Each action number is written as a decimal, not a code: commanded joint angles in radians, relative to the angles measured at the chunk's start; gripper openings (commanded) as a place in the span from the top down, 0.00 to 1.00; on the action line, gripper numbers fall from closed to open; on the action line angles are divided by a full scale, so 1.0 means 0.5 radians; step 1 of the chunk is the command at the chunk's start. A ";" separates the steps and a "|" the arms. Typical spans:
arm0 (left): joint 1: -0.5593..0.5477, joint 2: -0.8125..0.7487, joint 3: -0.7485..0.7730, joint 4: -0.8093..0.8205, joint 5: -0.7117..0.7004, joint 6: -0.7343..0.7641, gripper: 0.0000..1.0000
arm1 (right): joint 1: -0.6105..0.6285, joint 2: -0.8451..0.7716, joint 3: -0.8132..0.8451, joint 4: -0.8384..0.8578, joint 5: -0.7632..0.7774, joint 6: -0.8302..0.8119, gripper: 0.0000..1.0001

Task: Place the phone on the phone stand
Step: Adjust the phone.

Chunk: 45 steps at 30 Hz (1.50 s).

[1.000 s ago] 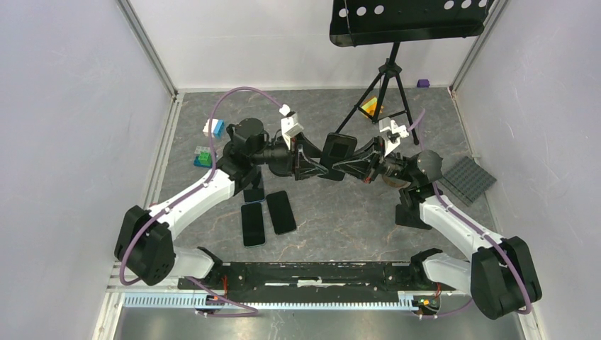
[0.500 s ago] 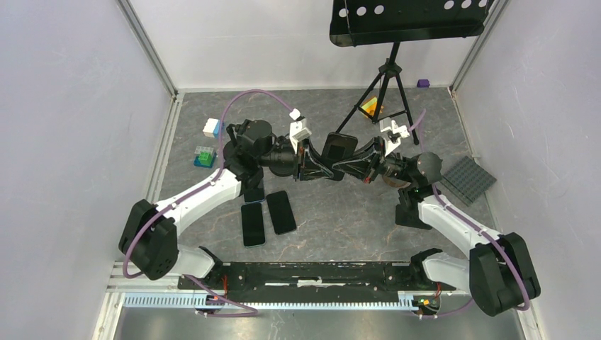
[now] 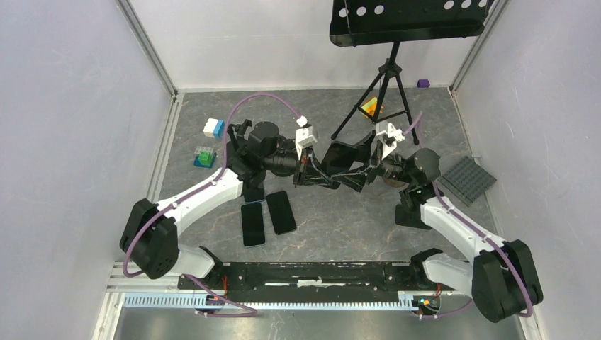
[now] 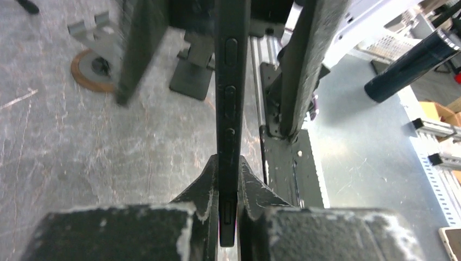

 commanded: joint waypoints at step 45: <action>-0.191 -0.075 0.284 -1.141 -0.547 1.206 0.98 | 0.092 0.060 0.870 -2.325 0.013 -1.798 0.40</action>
